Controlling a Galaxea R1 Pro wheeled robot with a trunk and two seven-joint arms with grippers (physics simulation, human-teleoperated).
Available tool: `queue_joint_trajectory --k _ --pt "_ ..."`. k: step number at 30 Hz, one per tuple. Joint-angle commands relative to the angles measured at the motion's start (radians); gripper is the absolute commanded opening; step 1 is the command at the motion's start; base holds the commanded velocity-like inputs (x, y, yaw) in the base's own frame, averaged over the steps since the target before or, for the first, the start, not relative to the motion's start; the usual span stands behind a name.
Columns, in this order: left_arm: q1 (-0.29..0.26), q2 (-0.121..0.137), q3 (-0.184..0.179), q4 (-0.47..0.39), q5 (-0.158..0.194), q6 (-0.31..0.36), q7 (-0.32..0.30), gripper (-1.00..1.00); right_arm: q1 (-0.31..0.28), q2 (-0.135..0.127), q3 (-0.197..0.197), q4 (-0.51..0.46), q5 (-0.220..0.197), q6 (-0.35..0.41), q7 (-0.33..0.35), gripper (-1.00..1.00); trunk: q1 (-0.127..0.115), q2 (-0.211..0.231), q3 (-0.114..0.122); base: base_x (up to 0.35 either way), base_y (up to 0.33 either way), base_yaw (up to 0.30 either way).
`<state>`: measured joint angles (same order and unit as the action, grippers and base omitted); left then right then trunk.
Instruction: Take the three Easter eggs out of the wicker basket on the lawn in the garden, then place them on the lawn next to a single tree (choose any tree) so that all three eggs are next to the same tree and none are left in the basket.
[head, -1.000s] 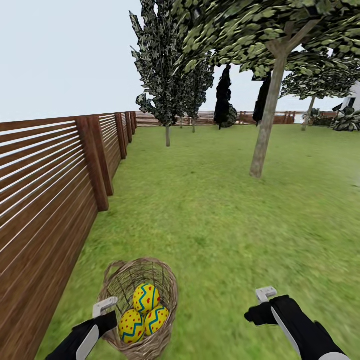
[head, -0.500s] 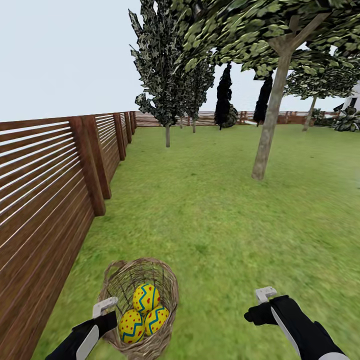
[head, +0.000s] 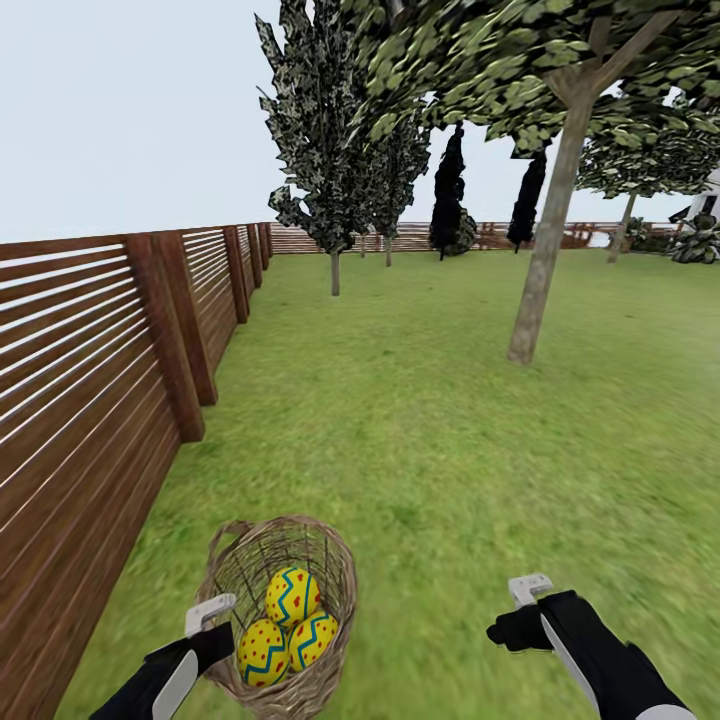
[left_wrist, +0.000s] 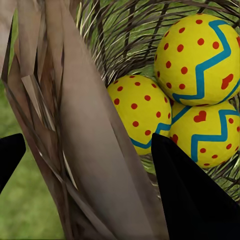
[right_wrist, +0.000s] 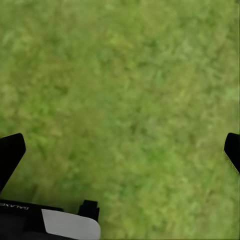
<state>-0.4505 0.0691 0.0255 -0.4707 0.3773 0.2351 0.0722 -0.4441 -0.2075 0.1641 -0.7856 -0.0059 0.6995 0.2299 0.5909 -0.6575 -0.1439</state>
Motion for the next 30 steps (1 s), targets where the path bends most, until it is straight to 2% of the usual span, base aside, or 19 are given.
queue_joint_trajectory --k 1,19,24,30 --pt "0.0 0.0 0.001 -0.003 0.011 0.006 0.005 -1.0 -0.001 -0.001 0.002 -0.001 0.0 0.005 0.002 1.0 0.001 -0.001 -0.002 0.339 0.0 0.0" --pt "0.0 0.0 0.001 -0.003 0.011 0.006 0.005 -1.0 0.0 -0.001 0.002 -0.001 0.0 0.005 0.002 1.0 0.001 -0.001 -0.002 0.339 0.0 -0.001" --pt "0.0 0.0 0.001 -0.003 0.011 0.006 0.005 -1.0 0.0 -0.001 0.003 -0.001 0.0 0.004 0.002 1.0 0.001 -0.001 -0.002 0.339 0.0 -0.229" --pt "0.0 0.0 0.001 -0.003 0.011 0.006 0.005 -1.0 0.0 -0.001 0.003 -0.001 0.0 0.004 0.002 1.0 0.001 -0.001 -0.002 0.339 0.0 -0.01"
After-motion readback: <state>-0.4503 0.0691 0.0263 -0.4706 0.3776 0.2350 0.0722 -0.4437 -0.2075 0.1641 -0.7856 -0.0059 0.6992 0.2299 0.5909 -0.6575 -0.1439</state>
